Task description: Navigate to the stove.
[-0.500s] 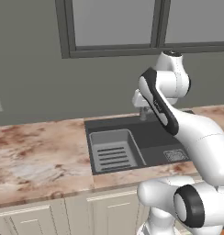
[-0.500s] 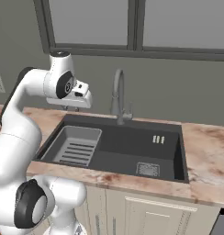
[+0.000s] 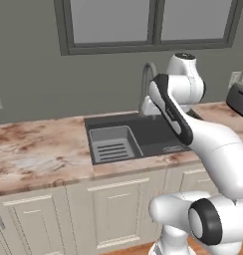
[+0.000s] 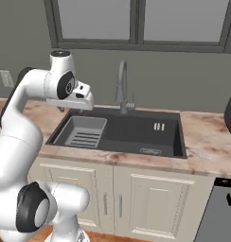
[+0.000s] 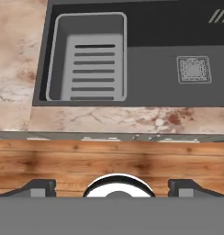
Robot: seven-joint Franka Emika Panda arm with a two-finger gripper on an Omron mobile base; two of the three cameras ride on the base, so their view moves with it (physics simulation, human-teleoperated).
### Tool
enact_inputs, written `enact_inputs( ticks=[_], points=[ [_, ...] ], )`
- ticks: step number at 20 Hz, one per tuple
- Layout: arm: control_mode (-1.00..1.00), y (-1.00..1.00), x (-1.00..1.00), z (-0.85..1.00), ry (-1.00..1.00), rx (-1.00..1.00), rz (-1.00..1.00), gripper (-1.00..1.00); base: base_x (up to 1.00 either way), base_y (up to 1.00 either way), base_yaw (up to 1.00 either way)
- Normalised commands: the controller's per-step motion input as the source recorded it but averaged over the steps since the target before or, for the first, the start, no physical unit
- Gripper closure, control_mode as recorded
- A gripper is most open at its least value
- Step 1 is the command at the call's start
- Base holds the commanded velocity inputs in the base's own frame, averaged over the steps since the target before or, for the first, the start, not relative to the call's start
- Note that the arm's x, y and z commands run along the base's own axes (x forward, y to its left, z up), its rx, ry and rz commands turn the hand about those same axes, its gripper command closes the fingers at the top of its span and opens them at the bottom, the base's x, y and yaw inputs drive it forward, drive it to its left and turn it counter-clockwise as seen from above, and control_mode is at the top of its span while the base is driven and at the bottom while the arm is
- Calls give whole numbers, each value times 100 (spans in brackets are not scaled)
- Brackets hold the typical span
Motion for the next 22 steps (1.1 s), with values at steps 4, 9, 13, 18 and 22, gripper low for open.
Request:
enact_inputs(
  ticks=[4, 9, 13, 18, 22],
  points=[
    [100, 0, 0, 0, 0, 0, 0, -100, -42, 11, -34],
    [100, 0, 0, 0, 0, 0, 0, -100, -39, 1, 4],
    [100, 0, 0, 0, 0, 0, 0, -100, -60, 0, 18],
    [100, 0, 0, 0, 0, 0, 0, -100, -31, 36, -20],
    [100, 0, 0, 0, 0, 0, 0, -100, -36, 29, 45]
  ],
)
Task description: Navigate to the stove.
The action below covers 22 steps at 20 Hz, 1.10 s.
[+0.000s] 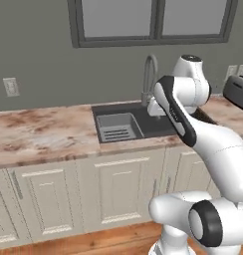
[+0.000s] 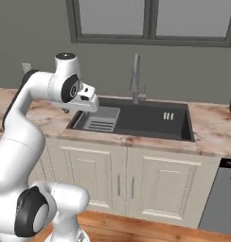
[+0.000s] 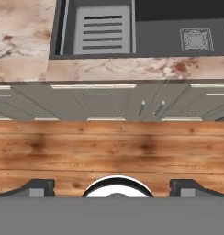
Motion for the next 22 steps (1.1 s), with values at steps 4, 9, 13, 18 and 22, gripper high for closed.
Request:
enact_inputs(
  ticks=[4, 9, 13, 18, 22],
  points=[
    [100, 0, 0, 0, 0, 0, 0, -100, -26, 5, 98],
    [100, 0, 0, 0, 0, 0, 0, -100, -14, 0, 100],
    [100, 0, 0, 0, 0, 0, 0, -100, -15, 0, 100],
    [100, 0, 0, 0, 0, 0, 0, -100, -16, 0, 100],
    [100, 0, 0, 0, 0, 0, 0, -100, -16, 0, 100]
  ],
)
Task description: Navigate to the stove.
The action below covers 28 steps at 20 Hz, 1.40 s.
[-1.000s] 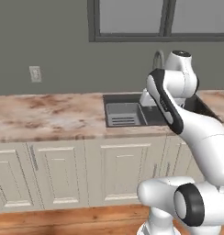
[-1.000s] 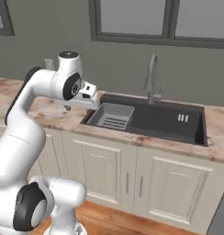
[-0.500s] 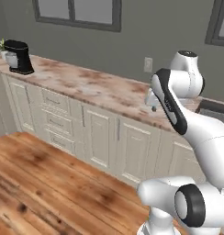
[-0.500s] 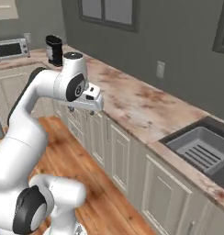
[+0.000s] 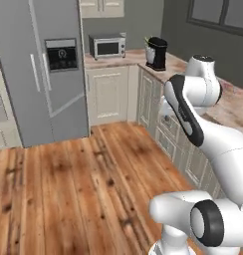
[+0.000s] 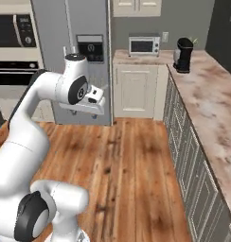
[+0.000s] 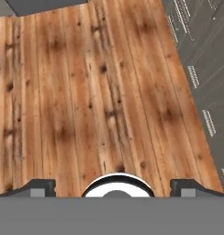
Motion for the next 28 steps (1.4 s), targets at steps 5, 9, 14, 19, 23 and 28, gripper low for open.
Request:
enact_inputs(
  ticks=[5, 9, 14, 19, 23, 28],
  points=[
    [100, 0, 0, 0, 0, 0, 0, -100, -15, 0, 100],
    [100, 0, 0, 0, 0, 0, 0, -100, -13, 0, 100],
    [100, 0, 0, 0, 0, 0, 0, -100, -13, 0, 100],
    [100, 0, 0, 0, 0, 0, 0, -100, -4, 0, 100],
    [100, 0, 0, 0, 0, 0, 0, -100, 0, 0, 100],
    [100, 0, 0, 0, 0, 0, 0, -100, 4, 8, 90]
  ],
)
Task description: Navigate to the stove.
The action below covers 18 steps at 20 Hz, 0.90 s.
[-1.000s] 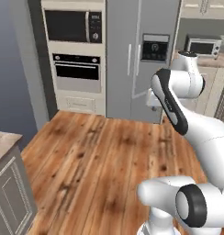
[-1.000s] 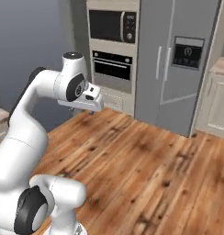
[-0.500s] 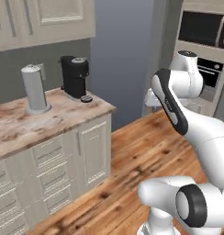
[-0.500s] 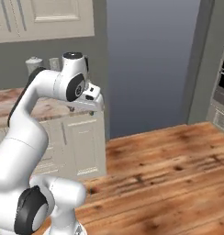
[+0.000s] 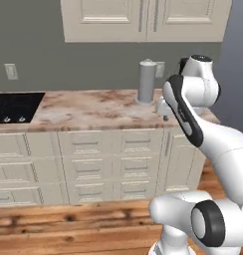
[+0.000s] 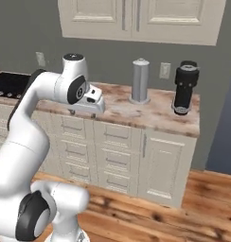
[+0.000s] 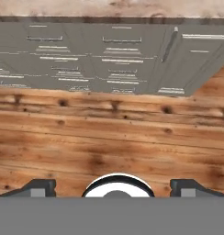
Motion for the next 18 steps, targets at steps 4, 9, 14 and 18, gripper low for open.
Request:
enact_inputs(
  ticks=[4, 9, 14, 18],
  points=[
    [100, 0, 0, 0, 0, 0, 0, -100, 29, 82, 30],
    [100, 0, 0, 0, 0, 0, 0, -100, 38, 100, 2],
    [100, 0, 0, 0, 0, 0, 0, -100, 61, 100, -5],
    [100, 0, 0, 0, 0, 0, 0, -100, 75, 100, -11]
  ],
)
